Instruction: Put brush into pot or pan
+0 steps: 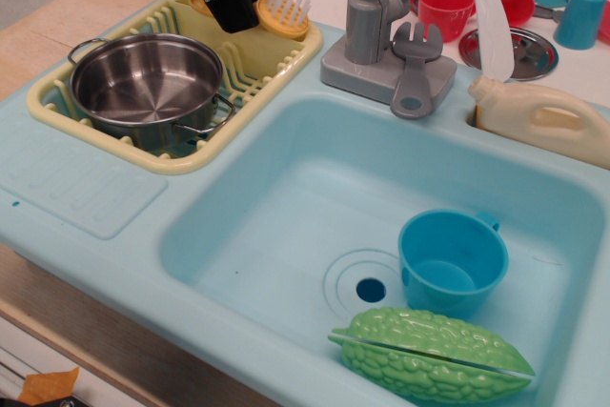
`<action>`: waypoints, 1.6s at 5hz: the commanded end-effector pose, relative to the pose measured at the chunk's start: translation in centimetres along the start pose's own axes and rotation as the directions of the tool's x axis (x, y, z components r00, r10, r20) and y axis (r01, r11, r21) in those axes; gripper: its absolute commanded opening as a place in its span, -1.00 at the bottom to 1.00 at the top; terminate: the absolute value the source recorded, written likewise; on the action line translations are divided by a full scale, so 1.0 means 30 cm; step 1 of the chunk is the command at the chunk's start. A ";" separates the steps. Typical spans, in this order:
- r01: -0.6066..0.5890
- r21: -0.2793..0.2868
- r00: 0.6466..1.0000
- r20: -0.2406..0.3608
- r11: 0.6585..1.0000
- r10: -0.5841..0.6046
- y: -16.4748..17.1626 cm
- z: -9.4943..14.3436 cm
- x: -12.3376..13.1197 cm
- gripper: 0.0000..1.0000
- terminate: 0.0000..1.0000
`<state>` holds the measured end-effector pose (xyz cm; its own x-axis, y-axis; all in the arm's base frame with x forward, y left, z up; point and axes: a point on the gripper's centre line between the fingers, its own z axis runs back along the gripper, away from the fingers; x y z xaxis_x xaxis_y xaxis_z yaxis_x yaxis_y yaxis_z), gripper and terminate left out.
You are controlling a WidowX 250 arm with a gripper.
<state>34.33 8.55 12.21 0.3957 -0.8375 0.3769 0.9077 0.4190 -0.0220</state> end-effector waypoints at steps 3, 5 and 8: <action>-0.023 0.086 0.998 -0.061 0.996 0.028 -0.039 0.108 0.017 -1.00 -1.00; -0.155 0.197 0.980 -0.090 0.968 0.175 -0.132 0.163 -0.031 -1.00 -1.00; -0.347 0.274 0.926 -0.052 0.897 0.374 -0.258 0.176 -0.172 -1.00 -1.00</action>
